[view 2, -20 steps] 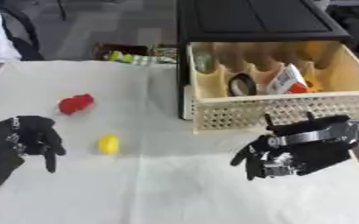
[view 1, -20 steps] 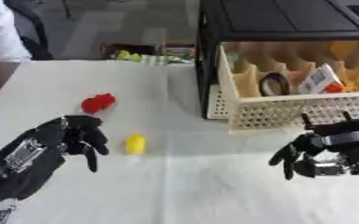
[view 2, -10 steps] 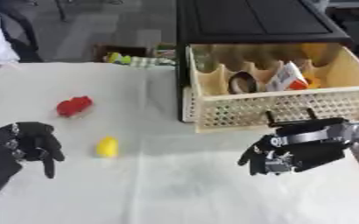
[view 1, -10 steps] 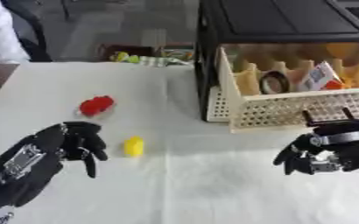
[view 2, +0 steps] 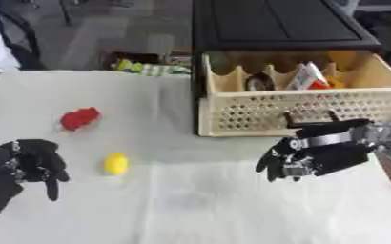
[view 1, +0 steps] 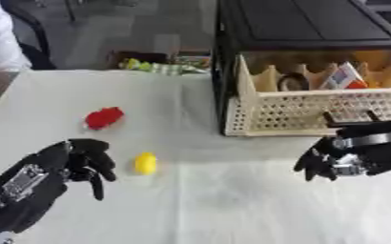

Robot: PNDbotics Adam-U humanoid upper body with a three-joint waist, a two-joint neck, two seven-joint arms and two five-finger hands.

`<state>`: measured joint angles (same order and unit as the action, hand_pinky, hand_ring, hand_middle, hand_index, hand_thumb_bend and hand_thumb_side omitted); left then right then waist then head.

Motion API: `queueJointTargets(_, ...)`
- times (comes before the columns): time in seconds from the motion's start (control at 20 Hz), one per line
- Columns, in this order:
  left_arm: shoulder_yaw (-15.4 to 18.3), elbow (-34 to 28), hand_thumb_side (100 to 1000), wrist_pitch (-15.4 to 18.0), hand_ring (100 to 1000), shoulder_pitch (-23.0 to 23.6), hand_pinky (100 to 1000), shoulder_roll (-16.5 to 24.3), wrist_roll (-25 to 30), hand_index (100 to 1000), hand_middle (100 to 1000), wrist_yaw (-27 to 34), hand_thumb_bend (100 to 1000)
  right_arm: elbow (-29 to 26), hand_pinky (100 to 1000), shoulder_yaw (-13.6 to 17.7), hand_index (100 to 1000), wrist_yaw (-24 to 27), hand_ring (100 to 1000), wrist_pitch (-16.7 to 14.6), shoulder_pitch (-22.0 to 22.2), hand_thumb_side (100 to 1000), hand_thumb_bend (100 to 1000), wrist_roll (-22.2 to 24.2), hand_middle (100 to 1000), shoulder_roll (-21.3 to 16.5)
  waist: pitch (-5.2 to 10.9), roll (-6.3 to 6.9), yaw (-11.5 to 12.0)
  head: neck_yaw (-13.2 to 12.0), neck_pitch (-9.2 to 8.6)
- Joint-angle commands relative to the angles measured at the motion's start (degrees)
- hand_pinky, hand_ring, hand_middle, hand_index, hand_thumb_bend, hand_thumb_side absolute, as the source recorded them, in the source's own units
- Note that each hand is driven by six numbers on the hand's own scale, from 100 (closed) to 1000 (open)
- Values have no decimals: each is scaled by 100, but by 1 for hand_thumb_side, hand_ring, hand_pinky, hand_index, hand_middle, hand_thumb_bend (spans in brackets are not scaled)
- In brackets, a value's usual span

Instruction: Pick up objects from table and place into drawer.

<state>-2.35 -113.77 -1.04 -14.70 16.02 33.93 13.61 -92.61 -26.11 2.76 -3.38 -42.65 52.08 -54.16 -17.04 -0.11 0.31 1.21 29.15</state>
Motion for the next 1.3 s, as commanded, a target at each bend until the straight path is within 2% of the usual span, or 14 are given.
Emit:
queueJointTargets(0.05,8,-82,940,-22,632,-64,453,12,14,829,633,-30,100,123,618,116,902,-57,799,-43,-187,1000,100,-11,702,-47,76,-6,4,25,-75)
queueJointTargets(0.7,-3,-82,955,-58,639,-63,469,-46,176,815,640,-69,100,1023,612,54,887,-277,790,-90,-796,1000,100,-11,682,473,9,-4,52,50,-189)
queueJointTargets(1.3,-4,-82,959,-99,641,-57,476,-86,233,814,643,-67,100,2116,598,170,867,-582,779,-194,-1310,1000,100,-11,655,1029,2,-2,85,31,-229)
